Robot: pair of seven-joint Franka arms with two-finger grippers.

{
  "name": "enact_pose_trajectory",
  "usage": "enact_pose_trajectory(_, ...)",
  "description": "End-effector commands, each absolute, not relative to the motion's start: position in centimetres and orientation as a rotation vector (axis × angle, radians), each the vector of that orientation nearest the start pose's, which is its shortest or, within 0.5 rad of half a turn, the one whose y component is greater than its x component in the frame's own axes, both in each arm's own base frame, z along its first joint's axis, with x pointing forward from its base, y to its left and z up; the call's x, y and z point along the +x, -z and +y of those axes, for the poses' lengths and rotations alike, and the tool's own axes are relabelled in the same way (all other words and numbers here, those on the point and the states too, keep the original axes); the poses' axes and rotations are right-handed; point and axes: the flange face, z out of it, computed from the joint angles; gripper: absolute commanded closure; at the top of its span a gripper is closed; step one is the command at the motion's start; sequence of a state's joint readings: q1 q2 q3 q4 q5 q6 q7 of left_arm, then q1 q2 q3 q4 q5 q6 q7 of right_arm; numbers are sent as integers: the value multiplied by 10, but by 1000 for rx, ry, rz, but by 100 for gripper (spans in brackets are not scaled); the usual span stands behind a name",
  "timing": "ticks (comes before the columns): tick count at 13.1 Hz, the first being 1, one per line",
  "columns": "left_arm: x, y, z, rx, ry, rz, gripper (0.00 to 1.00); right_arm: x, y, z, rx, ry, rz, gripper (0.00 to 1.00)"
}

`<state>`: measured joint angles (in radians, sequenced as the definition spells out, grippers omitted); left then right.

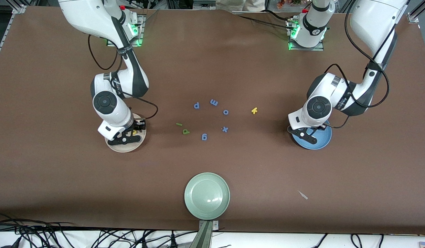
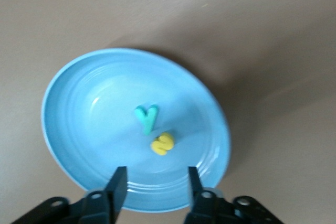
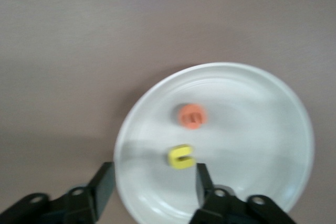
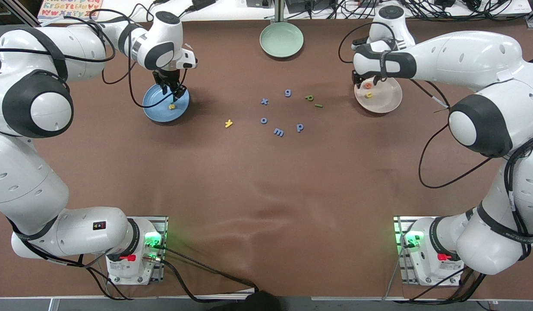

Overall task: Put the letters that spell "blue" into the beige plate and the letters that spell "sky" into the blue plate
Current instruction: 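Grasp the yellow k with the left gripper while the right gripper grasps the green l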

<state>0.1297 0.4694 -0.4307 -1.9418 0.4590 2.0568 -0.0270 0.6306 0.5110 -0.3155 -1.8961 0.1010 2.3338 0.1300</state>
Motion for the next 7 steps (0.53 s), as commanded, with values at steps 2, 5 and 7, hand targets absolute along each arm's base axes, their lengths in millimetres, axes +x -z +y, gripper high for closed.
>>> enact_pose_trajectory(2,546,-249,-209,-2896,-349,615,0,568,-249,293,-3161,-13,-23,1)
enact_pose_trajectory(5,519,-233,-269,-2904,-313,486,0,559,-233,326,-3154,30,3,4)
enact_pose_trajectory(7,508,-217,-280,-2921,-312,462,0,555,-222,335,-3150,56,-2,6)
